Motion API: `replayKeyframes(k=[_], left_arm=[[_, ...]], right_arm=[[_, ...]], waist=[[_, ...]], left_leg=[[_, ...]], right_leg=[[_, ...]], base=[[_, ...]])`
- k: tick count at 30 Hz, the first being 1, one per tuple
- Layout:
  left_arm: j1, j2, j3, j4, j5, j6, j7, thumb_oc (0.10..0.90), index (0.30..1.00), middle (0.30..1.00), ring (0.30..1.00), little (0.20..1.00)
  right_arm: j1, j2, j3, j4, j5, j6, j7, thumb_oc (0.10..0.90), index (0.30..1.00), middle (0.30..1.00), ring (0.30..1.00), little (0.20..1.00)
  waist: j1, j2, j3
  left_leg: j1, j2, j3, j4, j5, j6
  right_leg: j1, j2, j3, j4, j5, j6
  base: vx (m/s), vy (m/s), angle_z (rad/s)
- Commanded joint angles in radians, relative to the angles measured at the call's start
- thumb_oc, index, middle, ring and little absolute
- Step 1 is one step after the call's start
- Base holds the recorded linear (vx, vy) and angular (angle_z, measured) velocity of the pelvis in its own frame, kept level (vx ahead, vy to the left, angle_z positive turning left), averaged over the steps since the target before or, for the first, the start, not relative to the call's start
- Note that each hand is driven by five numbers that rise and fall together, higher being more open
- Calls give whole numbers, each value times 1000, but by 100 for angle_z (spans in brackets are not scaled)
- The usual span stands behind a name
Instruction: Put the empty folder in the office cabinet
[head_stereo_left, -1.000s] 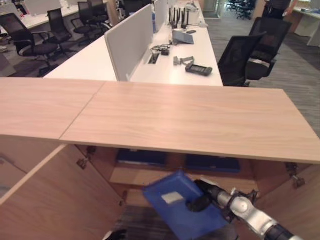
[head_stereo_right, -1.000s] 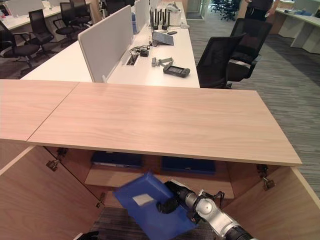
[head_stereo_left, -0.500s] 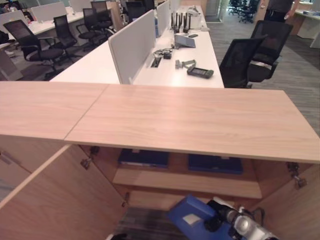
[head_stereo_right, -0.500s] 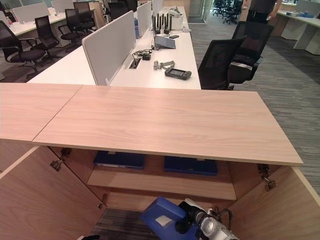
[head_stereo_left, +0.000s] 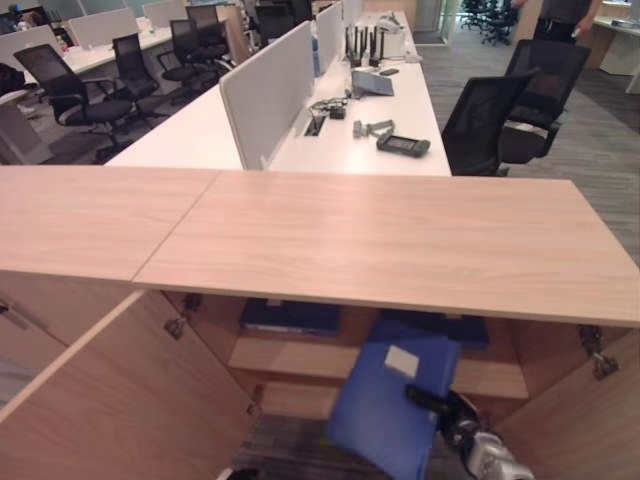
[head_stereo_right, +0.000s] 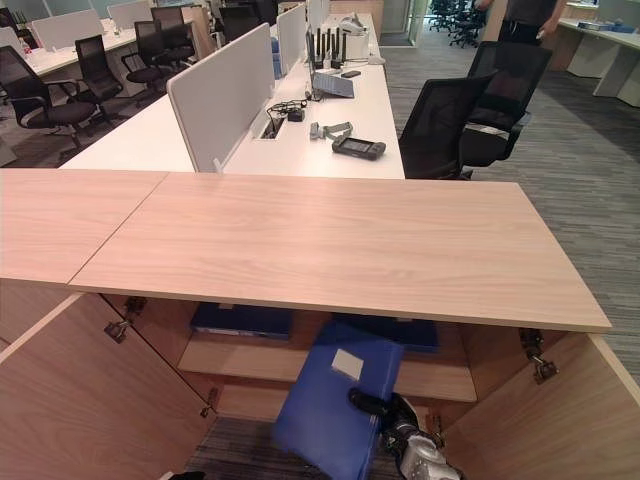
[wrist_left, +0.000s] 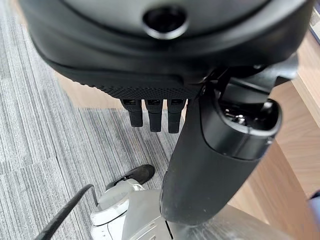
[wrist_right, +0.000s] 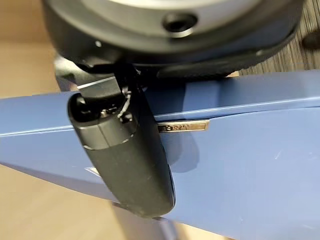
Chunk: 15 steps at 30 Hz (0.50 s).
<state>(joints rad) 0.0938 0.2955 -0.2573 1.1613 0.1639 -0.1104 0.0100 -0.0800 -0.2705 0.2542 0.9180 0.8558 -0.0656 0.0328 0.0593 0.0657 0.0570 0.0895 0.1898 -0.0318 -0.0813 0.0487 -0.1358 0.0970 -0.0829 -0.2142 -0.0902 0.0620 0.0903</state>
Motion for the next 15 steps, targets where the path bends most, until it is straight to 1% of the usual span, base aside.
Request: replayKeyframes(k=[1, 2, 3, 4, 6, 7, 9, 11, 13, 15], left_arm=[[-48, 26, -83, -4, 23, -23, -4, 800, 900, 900, 900, 900], [-49, 27, -84, -5, 23, -23, -4, 800, 900, 900, 900, 900], [-43, 23, -93, -26, 24, -22, 2, 800, 900, 900, 900, 900], [-39, 25, -102, -46, 26, -22, 6, 800, 900, 900, 900, 900], [-39, 26, -102, -47, 26, -21, 5, 800, 900, 900, 900, 900], [-36, 29, -107, -58, 23, -18, 10, 800, 900, 900, 900, 900], [-36, 28, -108, -60, 20, -17, 10, 800, 900, 900, 900, 900], [-34, 35, -113, -72, 19, -13, 15, 800, 900, 900, 900, 900], [-35, 36, -115, -75, 18, -12, 15, 800, 900, 900, 900, 900], [-37, 42, -122, -87, 16, -10, 20, 800, 900, 900, 900, 900]], right_arm=[[-143, 61, -135, -8, 219, -136, 2, 400, 300, 300, 300, 300], [-143, 61, -135, -7, 220, -136, 2, 400, 300, 300, 300, 300], [-159, 79, -193, -3, 309, -163, -15, 400, 300, 300, 300, 300], [-176, 90, -229, 3, 361, -183, -27, 400, 300, 300, 300, 300], [-177, 90, -230, 3, 362, -183, -27, 400, 300, 300, 300, 300], [-195, 98, -259, 2, 405, -202, -37, 400, 300, 300, 300, 300], [-203, 102, -269, 8, 416, -207, -40, 400, 300, 300, 300, 300], [-240, 108, -299, -1, 460, -234, -54, 400, 300, 300, 300, 300], [-253, 107, -310, 3, 466, -242, -61, 400, 300, 300, 300, 300], [-294, 107, -343, 14, 497, -268, -80, 400, 300, 300, 300, 300]], waist=[[22, -42, -4], [23, -42, -4], [24, -40, -2], [28, -37, 0], [29, -38, 1], [31, -35, 3], [32, -33, 4], [36, -28, 9], [38, -26, 12], [44, -19, 20]], left_leg=[[-13, 1, -32, 10, -11, -4], [-13, 1, -32, 10, -11, -4], [-13, 1, -33, 9, -13, -2], [-13, 0, -33, 9, -14, -1], [-13, 0, -32, 9, -14, -1], [-15, -3, -34, 8, -15, 0], [-16, -4, -35, 8, -15, 1], [-23, -9, -38, 7, -16, 2], [-25, -10, -39, 7, -15, 3], [-33, -14, -41, 7, -14, 4]], right_leg=[[-18, -69, 30, 123, -104, 73], [-18, -69, 31, 124, -104, 73], [-20, -72, 30, 124, -104, 76], [-21, -73, 31, 123, -105, 78], [-21, -73, 31, 124, -105, 78], [-22, -74, 31, 123, -104, 79], [-23, -74, 30, 123, -105, 79], [-31, -78, 27, 125, -104, 81], [-34, -78, 26, 126, -104, 81], [-41, -80, 26, 124, -102, 83]], base=[[0, 0, 0], [0, 0, 0], [0, 0, 0], [0, 0, 0], [0, 0, 0], [0, 0, 0], [0, 0, 0], [0, 0, 0], [0, 0, 0], [0, 0, 0]])
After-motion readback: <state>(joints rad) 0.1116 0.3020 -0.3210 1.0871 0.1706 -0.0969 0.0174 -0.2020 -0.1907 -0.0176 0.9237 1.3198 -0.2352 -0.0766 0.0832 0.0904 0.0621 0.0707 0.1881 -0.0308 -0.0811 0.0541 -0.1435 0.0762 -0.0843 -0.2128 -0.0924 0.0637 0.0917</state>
